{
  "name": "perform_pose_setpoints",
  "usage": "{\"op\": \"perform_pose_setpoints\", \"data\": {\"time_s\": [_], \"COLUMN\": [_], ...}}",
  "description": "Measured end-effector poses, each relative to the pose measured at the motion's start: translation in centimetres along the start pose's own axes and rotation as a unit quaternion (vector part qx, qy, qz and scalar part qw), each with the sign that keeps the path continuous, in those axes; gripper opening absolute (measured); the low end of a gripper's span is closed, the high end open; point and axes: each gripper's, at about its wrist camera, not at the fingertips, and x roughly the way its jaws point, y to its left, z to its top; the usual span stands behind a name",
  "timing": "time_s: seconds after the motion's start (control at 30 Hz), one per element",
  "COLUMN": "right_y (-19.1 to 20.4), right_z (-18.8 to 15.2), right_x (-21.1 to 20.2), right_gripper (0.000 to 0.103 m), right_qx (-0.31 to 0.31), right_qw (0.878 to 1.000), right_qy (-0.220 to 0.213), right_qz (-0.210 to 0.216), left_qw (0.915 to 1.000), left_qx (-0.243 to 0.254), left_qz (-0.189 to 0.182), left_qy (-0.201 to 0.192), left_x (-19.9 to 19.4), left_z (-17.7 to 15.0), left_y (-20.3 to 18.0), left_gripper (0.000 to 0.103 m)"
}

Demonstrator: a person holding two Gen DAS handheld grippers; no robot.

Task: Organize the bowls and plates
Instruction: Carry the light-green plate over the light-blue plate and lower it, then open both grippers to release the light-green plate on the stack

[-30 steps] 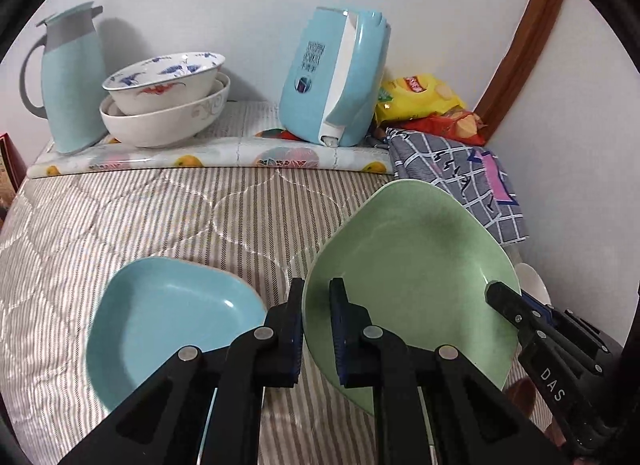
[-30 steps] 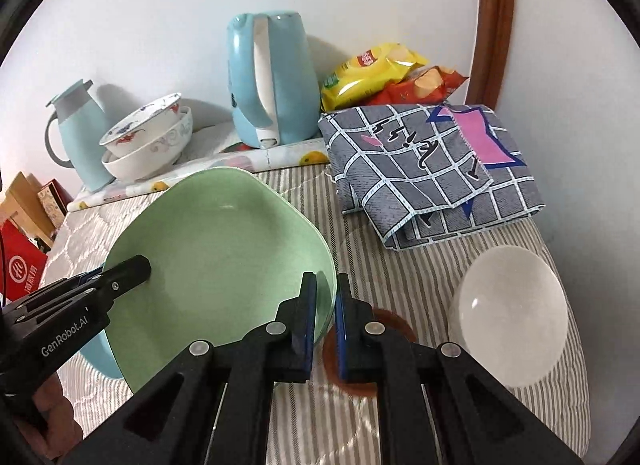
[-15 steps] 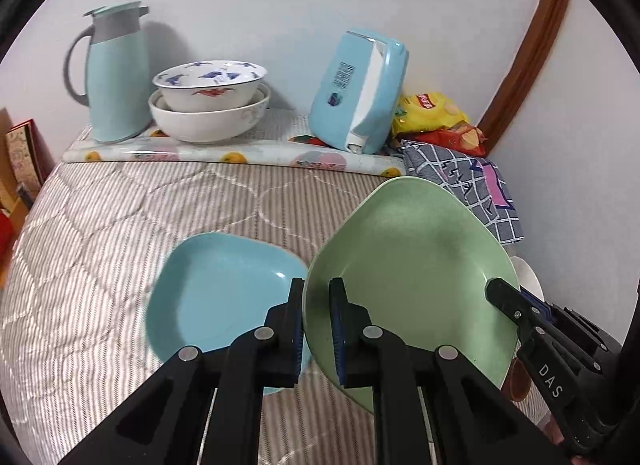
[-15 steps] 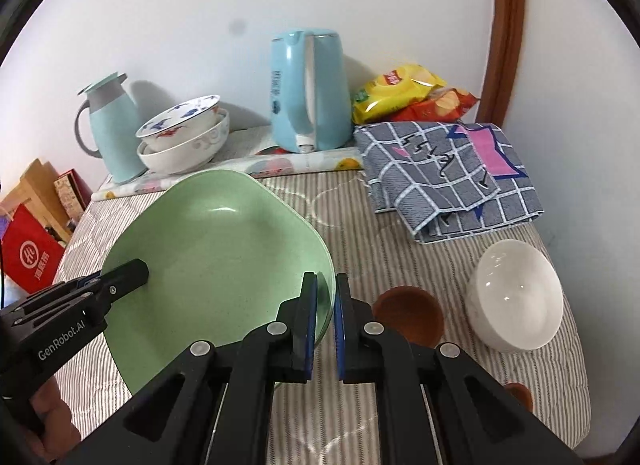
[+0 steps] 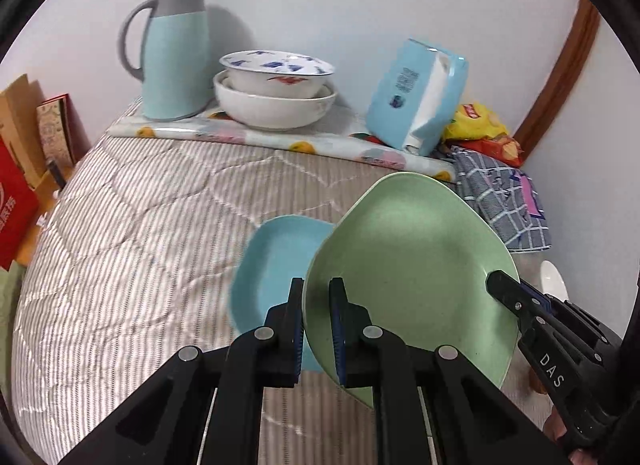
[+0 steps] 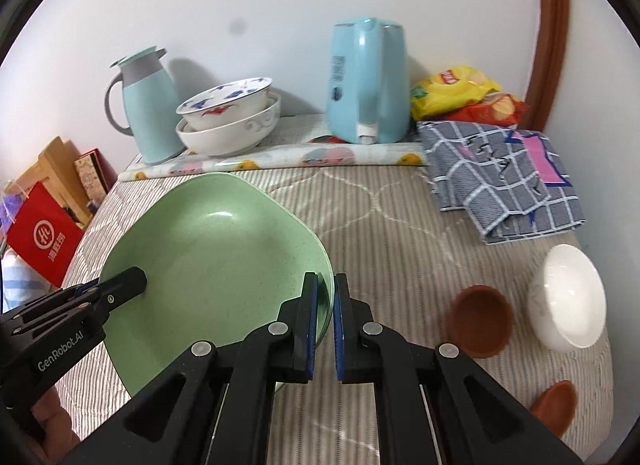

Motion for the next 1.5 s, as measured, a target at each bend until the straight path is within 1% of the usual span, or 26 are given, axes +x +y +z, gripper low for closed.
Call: {"op": "perform_pose_setpoints", "data": {"time_s": [0.2,0.63,1.1,1.37,1.5], "right_y": [1.7,3.2,3.3,3.1,3.0], "right_z": [0.2,0.8,1.5,1.4,1.3], "right_x": [1.4,3.9,6.9,8.3,9.0], "right_gripper": [0.007,0.006,0.007,0.008,0.008], "right_qx": [-0.009,-0.018,-0.028,-0.027,-0.033], "right_qw": [1.0,0.999,0.999,0.998,0.998], "right_qy": [0.005,0.014,0.029,0.04,0.048], "right_qz": [0.012,0.022,0.028,0.03,0.023], "left_qw": [0.9998,0.9989,0.9981,0.9979,0.9975], "left_qx": [-0.016,-0.038,-0.048,-0.043,-0.044], "left_qz": [0.013,0.022,0.024,0.026,0.024], "left_qy": [0.005,0.012,0.032,0.041,0.051], "left_x": [0.4,2.1,4.5,5.3,6.0], "left_z": [-0.3,-0.4,-0.5,-0.7,-0.8], "left_y": [2.2,4.0,4.6,4.6,4.5], "left_gripper": [0.012,0.012,0.012,0.012,0.012]}}
